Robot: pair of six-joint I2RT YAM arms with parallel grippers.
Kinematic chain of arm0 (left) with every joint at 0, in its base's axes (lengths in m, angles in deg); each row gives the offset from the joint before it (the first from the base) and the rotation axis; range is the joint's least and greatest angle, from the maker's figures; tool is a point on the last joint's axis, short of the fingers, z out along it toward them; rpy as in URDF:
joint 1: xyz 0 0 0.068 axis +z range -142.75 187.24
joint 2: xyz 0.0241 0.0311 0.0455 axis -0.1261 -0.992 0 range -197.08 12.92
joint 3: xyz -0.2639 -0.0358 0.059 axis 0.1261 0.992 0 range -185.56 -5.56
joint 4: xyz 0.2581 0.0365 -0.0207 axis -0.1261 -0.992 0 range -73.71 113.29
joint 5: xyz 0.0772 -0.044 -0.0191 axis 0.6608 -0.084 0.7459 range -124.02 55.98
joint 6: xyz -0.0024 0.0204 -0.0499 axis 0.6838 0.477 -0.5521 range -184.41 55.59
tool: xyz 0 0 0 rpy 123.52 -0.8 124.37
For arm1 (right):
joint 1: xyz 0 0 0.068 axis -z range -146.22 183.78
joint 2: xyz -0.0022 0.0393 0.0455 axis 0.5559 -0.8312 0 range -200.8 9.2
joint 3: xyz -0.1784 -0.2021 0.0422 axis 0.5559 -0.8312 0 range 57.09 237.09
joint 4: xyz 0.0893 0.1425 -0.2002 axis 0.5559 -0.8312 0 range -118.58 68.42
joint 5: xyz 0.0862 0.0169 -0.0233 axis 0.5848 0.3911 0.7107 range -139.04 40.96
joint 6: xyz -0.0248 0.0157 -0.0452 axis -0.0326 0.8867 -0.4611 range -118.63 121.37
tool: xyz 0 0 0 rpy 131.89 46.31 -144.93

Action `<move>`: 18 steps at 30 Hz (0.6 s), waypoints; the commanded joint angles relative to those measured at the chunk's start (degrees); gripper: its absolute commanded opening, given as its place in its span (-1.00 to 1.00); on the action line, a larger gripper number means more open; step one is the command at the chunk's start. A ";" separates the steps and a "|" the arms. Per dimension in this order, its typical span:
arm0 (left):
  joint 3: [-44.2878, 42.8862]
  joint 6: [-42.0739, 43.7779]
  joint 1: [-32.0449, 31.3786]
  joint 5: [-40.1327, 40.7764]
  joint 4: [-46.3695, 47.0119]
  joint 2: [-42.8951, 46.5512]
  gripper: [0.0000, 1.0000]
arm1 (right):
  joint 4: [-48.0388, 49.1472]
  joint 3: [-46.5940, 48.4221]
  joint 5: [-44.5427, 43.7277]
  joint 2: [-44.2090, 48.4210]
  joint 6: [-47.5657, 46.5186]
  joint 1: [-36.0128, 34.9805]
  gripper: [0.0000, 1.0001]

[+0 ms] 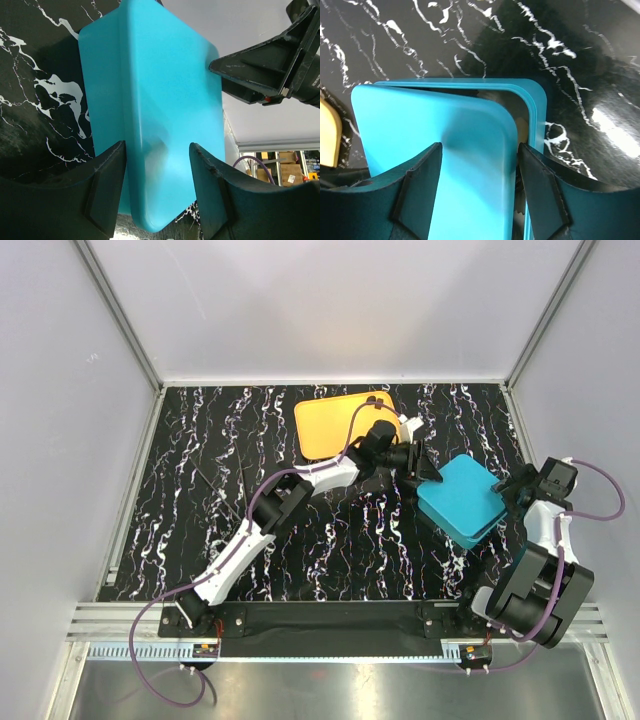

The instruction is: Pack the chocolate

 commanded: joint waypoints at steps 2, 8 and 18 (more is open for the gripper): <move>-0.29 1.76 -0.61 0.01 1.28 5.69 0.16 | -2.01 2.34 -6.33 -0.04 -1.01 0.31 0.40; -0.55 3.26 -0.61 0.45 -0.74 6.22 0.17 | -4.82 3.83 -10.91 -1.53 -0.75 0.31 0.38; -1.60 4.66 -0.61 1.59 -2.31 7.10 0.23 | -3.24 4.97 -6.51 -0.66 -0.84 0.31 0.36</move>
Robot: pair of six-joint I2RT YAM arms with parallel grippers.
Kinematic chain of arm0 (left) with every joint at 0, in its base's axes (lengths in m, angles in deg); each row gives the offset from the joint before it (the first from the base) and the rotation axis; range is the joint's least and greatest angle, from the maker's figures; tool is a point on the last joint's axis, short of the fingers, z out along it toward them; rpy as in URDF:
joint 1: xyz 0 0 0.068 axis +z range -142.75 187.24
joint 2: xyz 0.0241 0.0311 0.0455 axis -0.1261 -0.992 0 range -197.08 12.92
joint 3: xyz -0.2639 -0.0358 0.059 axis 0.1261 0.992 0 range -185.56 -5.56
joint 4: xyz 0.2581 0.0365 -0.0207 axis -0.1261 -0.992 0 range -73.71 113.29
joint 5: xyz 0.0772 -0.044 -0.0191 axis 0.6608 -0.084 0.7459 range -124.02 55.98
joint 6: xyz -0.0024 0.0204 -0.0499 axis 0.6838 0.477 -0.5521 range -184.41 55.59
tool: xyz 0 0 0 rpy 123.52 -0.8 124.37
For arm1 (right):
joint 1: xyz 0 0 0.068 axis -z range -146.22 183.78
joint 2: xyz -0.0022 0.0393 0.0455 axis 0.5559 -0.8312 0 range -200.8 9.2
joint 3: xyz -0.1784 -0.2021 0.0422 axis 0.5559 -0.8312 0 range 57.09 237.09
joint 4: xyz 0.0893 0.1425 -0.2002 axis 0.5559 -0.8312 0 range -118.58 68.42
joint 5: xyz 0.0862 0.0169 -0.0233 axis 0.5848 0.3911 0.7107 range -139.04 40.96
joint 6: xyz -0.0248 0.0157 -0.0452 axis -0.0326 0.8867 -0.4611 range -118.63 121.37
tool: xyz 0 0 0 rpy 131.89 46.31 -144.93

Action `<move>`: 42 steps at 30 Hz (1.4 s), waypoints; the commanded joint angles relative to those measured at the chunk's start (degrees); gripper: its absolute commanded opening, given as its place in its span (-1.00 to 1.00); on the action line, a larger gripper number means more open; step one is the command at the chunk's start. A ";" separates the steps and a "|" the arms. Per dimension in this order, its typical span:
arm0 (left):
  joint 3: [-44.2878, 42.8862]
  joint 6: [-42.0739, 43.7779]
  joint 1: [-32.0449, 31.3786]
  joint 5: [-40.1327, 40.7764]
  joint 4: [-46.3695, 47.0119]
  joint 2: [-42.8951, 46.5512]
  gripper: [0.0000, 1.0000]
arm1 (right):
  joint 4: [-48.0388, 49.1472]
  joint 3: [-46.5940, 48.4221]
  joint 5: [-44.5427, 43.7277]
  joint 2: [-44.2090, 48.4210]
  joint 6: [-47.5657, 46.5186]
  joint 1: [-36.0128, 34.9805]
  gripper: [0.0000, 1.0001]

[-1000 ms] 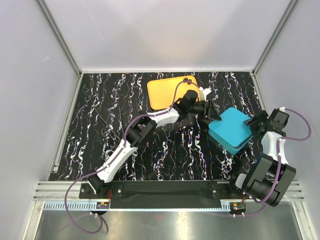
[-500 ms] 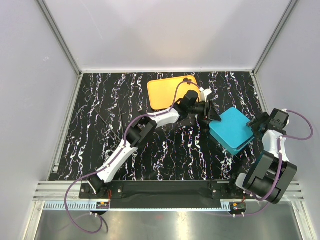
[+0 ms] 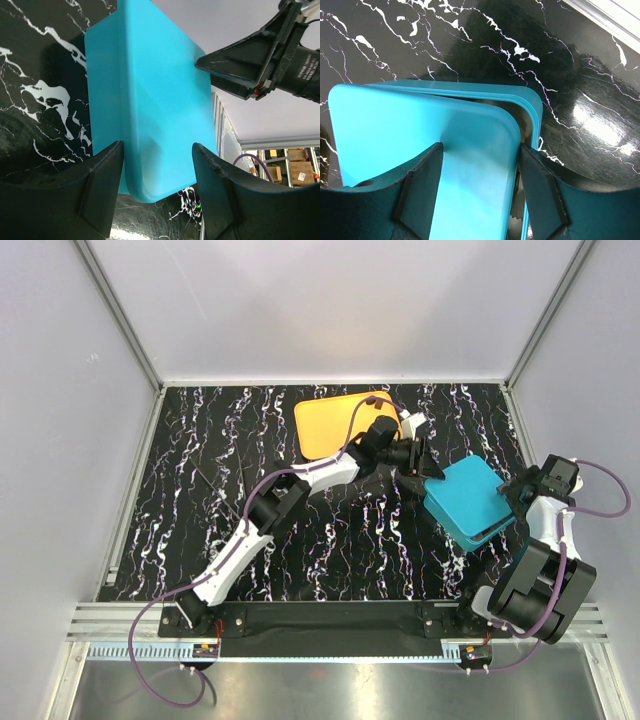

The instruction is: Pack the chocolate

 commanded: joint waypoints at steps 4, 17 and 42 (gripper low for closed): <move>-2.22 3.18 -0.09 1.72 -1.06 4.54 0.23 | -1.44 3.71 -1.78 0.83 -0.82 0.29 0.36; 0.41 6.08 -0.17 2.34 -2.91 6.12 0.23 | -5.04 5.73 -4.76 0.57 -1.52 0.29 0.36; -3.54 11.01 -0.61 8.75 -9.94 5.51 -0.02 | -9.09 6.79 -8.10 0.74 0.15 0.29 0.44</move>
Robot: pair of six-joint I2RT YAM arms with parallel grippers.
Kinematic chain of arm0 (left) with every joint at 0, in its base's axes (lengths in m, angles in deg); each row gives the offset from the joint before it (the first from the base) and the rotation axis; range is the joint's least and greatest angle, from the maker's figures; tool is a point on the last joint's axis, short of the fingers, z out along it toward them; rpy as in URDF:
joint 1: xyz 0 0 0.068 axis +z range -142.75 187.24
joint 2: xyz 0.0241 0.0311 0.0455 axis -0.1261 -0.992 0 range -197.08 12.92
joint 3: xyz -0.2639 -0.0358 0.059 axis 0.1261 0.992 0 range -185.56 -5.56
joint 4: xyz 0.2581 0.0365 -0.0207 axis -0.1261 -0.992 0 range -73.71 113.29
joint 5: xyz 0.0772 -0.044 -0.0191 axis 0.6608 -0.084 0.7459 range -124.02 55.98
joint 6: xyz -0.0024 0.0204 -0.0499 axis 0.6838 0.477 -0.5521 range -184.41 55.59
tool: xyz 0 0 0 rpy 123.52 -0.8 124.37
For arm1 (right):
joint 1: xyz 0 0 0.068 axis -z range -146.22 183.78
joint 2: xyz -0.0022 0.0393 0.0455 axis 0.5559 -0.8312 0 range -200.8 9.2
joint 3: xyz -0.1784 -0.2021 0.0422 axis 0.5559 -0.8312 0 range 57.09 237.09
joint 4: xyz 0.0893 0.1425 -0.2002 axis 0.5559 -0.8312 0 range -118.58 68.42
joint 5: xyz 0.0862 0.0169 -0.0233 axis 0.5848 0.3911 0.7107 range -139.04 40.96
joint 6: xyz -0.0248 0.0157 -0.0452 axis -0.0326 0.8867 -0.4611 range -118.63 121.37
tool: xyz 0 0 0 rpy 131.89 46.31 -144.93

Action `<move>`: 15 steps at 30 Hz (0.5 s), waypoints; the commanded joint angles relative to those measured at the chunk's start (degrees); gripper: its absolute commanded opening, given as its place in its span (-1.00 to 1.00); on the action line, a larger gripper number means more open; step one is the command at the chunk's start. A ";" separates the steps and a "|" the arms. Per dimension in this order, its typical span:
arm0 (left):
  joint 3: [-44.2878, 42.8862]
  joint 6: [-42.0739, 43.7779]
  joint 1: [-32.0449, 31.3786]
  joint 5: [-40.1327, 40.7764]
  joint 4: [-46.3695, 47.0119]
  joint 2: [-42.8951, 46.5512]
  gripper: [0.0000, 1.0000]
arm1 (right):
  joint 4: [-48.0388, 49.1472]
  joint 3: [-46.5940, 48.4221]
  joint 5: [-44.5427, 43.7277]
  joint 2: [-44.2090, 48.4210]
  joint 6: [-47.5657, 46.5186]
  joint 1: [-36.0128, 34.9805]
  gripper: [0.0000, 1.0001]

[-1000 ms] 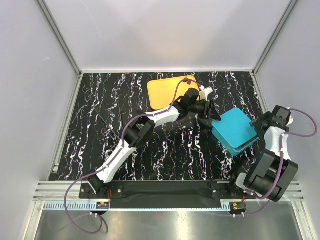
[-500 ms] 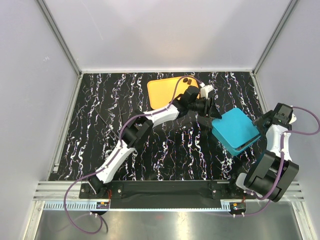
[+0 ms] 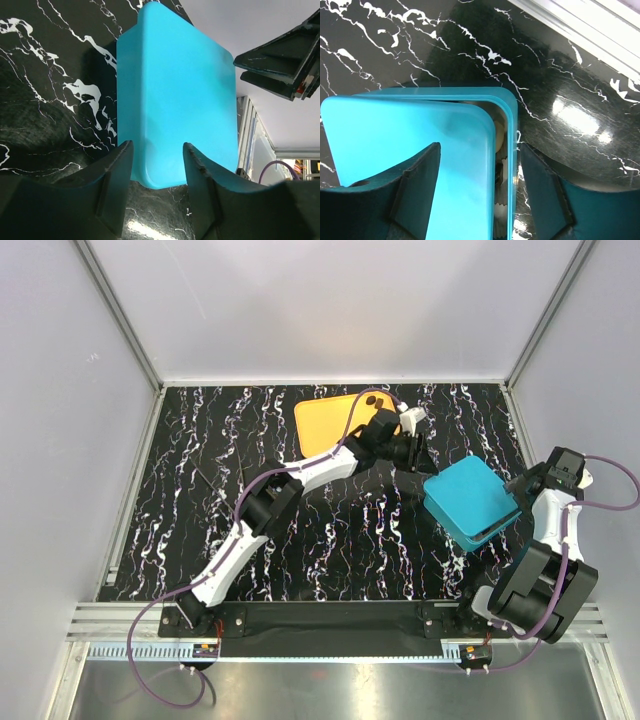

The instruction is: Pack the chocolate

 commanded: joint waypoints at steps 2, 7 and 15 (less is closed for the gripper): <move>-4.22 0.36 -0.74 1.98 2.25 -0.18 -0.07 | -0.98 0.60 -3.63 1.36 0.98 0.24 0.46; -3.87 0.36 -1.80 2.25 4.02 -0.79 -0.14 | -0.90 -0.62 -3.72 2.24 1.68 0.24 0.53; -4.31 1.59 -2.06 3.83 3.05 -1.41 -0.16 | 1.48 -3.44 -0.47 3.64 3.35 0.24 0.56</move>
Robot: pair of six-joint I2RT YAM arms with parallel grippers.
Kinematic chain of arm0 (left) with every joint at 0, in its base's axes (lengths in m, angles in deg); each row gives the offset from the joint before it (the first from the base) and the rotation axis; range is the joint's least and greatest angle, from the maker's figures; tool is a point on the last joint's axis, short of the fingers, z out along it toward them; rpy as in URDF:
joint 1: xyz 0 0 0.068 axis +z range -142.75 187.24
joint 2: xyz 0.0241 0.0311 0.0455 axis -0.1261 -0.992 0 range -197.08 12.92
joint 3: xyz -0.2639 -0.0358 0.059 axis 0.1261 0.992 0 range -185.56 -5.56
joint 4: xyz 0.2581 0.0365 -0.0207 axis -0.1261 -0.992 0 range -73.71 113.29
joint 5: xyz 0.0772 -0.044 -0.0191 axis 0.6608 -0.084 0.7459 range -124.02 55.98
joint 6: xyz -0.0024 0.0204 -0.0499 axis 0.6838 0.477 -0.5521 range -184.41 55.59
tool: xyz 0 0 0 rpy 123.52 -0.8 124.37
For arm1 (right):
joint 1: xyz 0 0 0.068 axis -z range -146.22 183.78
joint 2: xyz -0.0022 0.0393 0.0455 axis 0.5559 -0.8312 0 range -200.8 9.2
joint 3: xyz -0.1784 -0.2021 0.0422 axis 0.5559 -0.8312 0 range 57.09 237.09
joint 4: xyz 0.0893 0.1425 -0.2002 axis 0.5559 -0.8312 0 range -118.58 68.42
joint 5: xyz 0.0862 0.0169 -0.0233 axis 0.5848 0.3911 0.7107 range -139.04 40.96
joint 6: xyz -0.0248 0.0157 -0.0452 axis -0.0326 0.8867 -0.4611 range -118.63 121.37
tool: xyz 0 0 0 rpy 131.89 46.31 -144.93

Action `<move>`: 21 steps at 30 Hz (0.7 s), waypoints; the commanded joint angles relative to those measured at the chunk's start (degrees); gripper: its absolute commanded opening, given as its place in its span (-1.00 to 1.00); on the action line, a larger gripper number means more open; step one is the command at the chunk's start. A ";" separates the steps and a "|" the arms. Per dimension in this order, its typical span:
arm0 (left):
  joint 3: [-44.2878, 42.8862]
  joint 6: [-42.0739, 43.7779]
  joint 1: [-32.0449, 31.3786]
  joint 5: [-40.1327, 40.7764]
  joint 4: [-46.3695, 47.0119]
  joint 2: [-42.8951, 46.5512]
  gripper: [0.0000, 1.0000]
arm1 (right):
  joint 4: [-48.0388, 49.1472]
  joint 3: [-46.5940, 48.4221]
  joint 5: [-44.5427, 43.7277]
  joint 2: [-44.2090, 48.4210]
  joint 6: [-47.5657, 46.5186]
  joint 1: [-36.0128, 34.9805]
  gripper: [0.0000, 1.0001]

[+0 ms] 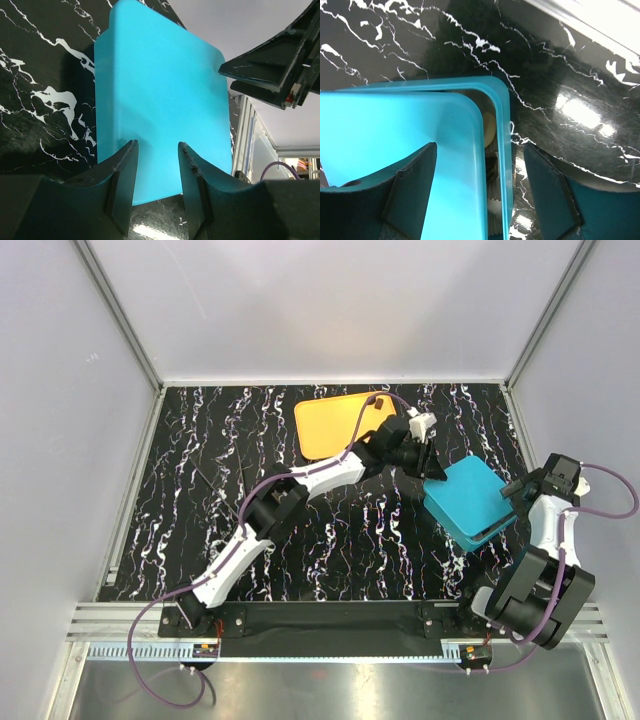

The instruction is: Pack the chocolate

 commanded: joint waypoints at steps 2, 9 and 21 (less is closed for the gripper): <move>-2.49 2.42 0.06 3.09 1.96 -0.56 -0.16 | 1.83 -1.06 1.67 2.24 1.43 0.24 0.57; -1.18 3.31 0.14 4.41 3.97 1.29 -0.16 | 2.01 -1.41 0.63 3.21 0.11 0.24 0.58; -3.81 5.16 0.58 11.79 -1.03 0.95 -0.47 | 3.06 -2.29 2.20 3.04 0.82 0.24 0.59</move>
